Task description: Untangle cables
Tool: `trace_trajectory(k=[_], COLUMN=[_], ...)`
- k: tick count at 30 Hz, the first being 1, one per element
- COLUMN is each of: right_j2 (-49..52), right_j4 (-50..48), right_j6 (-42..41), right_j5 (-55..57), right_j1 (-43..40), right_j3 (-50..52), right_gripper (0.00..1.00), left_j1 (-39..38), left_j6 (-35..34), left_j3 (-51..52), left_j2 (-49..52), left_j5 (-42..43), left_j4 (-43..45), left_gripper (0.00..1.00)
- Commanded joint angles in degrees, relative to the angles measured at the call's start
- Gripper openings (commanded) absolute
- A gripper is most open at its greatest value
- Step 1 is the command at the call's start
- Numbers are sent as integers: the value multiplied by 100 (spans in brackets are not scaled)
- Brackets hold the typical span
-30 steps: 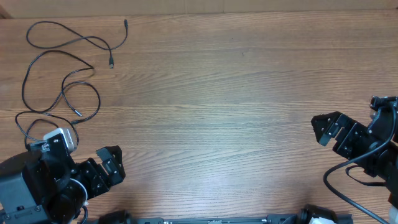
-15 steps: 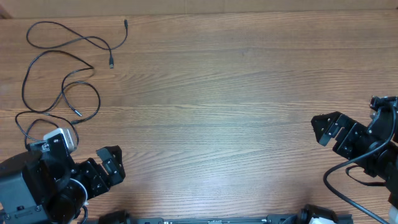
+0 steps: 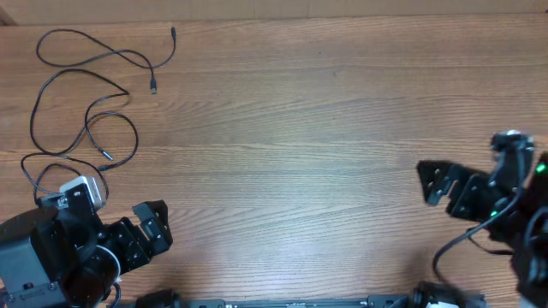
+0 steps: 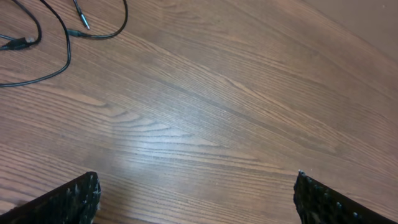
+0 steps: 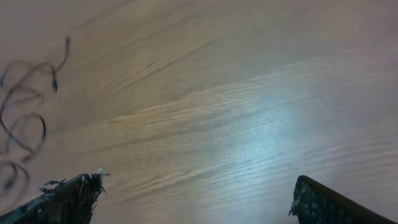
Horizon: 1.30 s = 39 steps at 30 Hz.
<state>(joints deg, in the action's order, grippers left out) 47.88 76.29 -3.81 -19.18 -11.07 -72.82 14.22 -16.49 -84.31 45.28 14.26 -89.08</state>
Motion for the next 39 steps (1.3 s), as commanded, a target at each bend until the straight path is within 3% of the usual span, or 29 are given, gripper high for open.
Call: trace_trajectory(k=[1,8,15,25,39], right_j2=[-811,-2173,-3432,-4183,-4776], right_j4=[-835,-2852,-4398,-6061,-7350], right_j6=[442,483,1283,1333,1333], right_j5=[22,2,0,0,223], right_j1=[393,734,1272,1305,1311], right_j3=[994,2992,4719,6039,7128], right_gripper=[100,100,100,100,100], left_j1=[-37,-37,-37,-37,-37], left_j6=[66,66,66,66,66], left_j3=[28,28,28,28,28], left_j2=[0,0,0,0,0], left_j5=[-74,-74,-74,-74,-74], left_j4=[15,15,15,15,15], left_gripper=[100,100,100,100,100])
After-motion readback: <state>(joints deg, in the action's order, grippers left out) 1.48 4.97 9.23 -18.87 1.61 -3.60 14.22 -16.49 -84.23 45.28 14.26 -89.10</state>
